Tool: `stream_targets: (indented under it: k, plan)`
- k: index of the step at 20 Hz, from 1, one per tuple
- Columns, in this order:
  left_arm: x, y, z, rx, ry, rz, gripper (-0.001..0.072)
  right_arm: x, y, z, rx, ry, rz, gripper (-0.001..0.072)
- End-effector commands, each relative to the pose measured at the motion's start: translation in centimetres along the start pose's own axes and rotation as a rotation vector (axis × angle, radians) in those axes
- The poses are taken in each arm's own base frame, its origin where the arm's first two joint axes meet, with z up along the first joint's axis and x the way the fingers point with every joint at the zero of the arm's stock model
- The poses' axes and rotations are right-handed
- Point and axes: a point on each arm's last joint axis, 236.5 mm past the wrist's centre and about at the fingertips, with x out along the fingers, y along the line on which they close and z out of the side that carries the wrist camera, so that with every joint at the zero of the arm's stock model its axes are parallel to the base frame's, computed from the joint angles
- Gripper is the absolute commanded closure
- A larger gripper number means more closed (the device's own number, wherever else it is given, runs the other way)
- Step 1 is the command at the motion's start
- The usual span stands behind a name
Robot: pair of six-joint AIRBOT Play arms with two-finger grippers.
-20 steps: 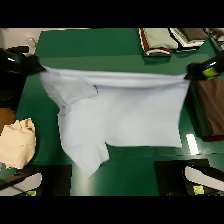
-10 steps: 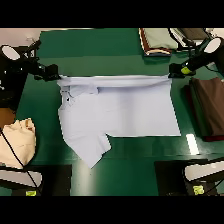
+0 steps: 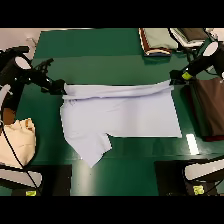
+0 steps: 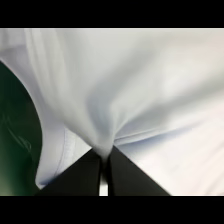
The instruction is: Fold the shirts.
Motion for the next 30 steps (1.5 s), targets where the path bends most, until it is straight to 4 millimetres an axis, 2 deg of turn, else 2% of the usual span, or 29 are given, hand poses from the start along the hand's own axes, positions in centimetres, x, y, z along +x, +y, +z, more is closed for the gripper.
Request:
stream_targets:
  k: [1,2,3,4,7,9,11,15,17,18,22,27,29,30]
  plan:
    - [1.7,-0.8,-1.4,0.016,0.038,-0.002,0.0675,1.4,-0.6,-2.0,0.013,0.042,-0.010,0.0689]
    - [1.7,-0.8,-1.4,0.015,0.037,-0.003,0.0548,1.5,-0.5,-2.2,0.014,0.045,-0.010,0.0619]
    - [1.6,-0.7,-1.3,-0.004,0.037,-0.001,0.0197,1.4,-0.6,-2.1,0.014,0.043,-0.010,0.0379]
    - [1.3,-0.5,-1.4,-0.035,0.039,0.006,0.0106,1.1,-0.5,-2.1,0.013,0.035,-0.011,0.0301]
    - [-1.6,0.1,-2.4,-0.021,0.038,0.069,0.0104,-1.5,0.1,-2.4,-0.002,0.004,-0.014,0.0302]
    - [-3.8,1.0,-4.8,-0.013,0.022,0.147,0.0104,-3.7,0.8,-3.6,-0.014,-0.008,-0.013,0.0302]
    - [-4.3,1.1,-9.1,-0.029,0.043,0.159,0.0103,-5.3,1.4,-5.1,-0.021,-0.033,-0.015,0.0302]
    - [-2.5,0.0,-19.8,-0.142,0.127,0.091,0.0104,-6.5,1.9,-7.2,-0.023,-0.127,-0.026,0.0302]
    - [-1.3,-0.9,-23.2,-0.206,0.134,0.033,0.0104,-6.9,2.1,-7.5,-0.022,-0.173,-0.023,0.0302]
    - [-0.6,-1.4,-24.2,-0.233,0.130,0.006,0.0104,-7.0,2.1,-7.6,-0.022,-0.188,-0.025,0.0302]
    - [2.5,-3.5,-26.8,-0.227,0.155,-0.022,0.0104,-7.8,2.3,-7.8,-0.028,-0.211,-0.027,0.0302]
    - [4.6,-6.6,-27.3,-0.244,0.122,-0.077,0.0104,-7.8,2.4,-8.2,-0.028,-0.192,-0.025,0.0303]
    - [4.8,-8.2,-26.4,-0.248,0.080,-0.129,0.0107,-7.8,2.4,-8.2,-0.028,-0.193,-0.025,0.0304]
    - [4.7,-8.8,-25.8,-0.259,0.059,-0.150,0.0241,-7.7,2.4,-8.4,-0.028,-0.186,-0.024,0.0304]
